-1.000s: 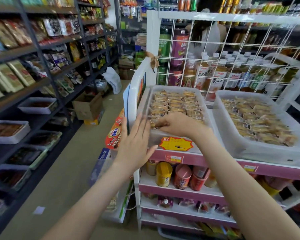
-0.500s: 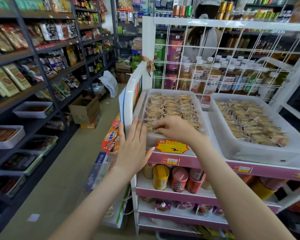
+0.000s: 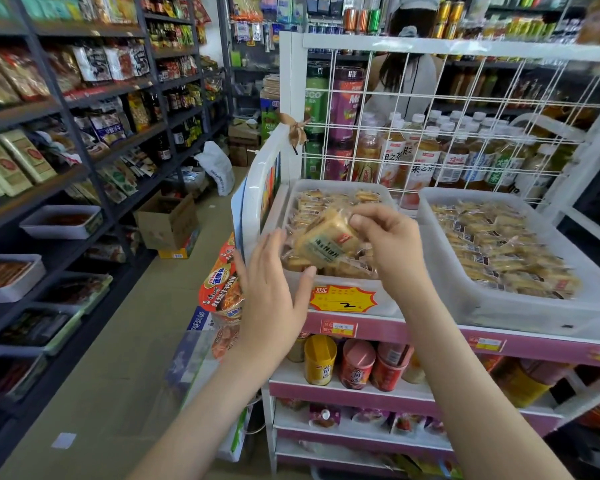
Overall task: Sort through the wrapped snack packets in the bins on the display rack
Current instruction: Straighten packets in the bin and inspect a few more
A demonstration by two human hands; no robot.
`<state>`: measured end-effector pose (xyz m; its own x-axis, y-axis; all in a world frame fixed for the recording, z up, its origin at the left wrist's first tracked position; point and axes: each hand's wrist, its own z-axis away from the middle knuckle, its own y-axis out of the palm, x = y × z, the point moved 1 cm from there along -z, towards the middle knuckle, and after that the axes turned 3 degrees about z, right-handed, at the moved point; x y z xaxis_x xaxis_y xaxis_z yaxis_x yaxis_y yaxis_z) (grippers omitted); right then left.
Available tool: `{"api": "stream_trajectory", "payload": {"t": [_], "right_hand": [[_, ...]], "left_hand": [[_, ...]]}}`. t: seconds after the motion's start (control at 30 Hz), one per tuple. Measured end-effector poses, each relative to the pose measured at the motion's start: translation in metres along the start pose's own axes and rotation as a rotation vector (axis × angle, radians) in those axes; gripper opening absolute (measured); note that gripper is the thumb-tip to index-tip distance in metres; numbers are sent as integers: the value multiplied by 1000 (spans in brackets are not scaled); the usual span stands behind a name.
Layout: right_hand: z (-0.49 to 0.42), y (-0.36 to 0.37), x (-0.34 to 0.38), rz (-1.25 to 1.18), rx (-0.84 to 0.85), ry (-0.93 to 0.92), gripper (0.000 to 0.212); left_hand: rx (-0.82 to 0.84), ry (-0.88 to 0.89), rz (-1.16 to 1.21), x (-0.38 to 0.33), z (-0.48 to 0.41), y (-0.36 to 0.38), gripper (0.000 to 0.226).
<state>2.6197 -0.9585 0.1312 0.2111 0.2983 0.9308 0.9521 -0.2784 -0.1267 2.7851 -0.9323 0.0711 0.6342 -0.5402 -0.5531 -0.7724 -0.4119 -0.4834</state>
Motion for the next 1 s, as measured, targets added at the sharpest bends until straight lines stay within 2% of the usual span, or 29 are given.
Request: {"api": "stream_trajectory", "payload": {"t": [0.13,0.23,0.3,0.4,0.57,0.77,0.9,1.0], "right_hand": [[16,-8,4,-282,-17,106,20],[26,-12,1,-435,-11,156,13],[32,-16,-3,-360,-28,138,12],[43,-19,-7,-23,-72,12,21],[58,-21,-7,155,-199,-93,20],[60,-23,-19,148,-216,-71,25],[62,-21,-28,99,-210,-34,30],[62,-22,-32,67,-197,-24,29]], "left_hand": [[-43,-210,385,-29,-8,-9,63],[102,-356,535,-37,-13,-12,35],[147,-383,538,-36,-13,-14,24],[152,-437,550,-36,-12,-19,23],[170,-531,519,-35,-10,-25,11],[231,-564,486,-26,-7,-28,6],[297,-619,547,-28,-7,-27,13],[312,-557,480,-26,-9,-29,14]]}}
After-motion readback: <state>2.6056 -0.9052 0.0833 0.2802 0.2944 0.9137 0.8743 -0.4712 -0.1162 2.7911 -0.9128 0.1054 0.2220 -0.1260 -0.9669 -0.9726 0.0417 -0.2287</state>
